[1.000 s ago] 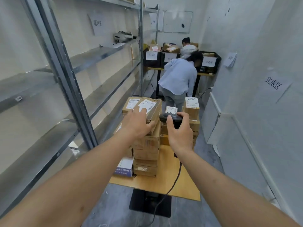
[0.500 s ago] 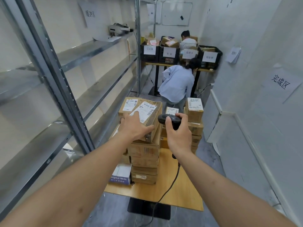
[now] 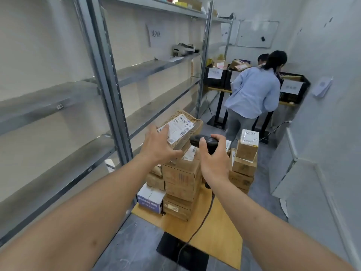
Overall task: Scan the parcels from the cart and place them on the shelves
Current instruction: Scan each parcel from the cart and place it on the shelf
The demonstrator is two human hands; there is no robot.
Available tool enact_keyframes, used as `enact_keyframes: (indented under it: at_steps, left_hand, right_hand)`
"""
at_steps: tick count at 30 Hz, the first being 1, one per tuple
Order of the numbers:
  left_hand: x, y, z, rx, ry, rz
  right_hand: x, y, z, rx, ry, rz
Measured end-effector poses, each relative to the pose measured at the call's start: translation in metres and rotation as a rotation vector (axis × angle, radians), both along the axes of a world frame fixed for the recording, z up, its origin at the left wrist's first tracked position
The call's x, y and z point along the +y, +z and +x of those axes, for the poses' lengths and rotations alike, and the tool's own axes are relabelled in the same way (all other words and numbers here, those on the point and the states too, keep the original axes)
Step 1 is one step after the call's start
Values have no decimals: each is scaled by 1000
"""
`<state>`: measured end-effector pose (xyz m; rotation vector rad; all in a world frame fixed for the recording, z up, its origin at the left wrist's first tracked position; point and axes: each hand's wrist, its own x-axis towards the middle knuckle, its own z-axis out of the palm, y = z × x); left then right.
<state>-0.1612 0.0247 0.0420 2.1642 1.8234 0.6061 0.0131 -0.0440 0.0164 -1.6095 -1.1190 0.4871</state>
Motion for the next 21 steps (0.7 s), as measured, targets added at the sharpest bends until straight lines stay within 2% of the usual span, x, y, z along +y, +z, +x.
enact_keyframes:
  at_steps: [6,13,21]
  left_hand:
    - [-42,8,-33,26,114,76]
    - [-97,19,-91,209,184,138]
    - [-162,28,-172,393,269,154]
  right_hand:
    - [-14,9,-20,5,166,51]
    - [-37,20,-55,2,392,79]
    - [-66,33,-120,-184,632,104]
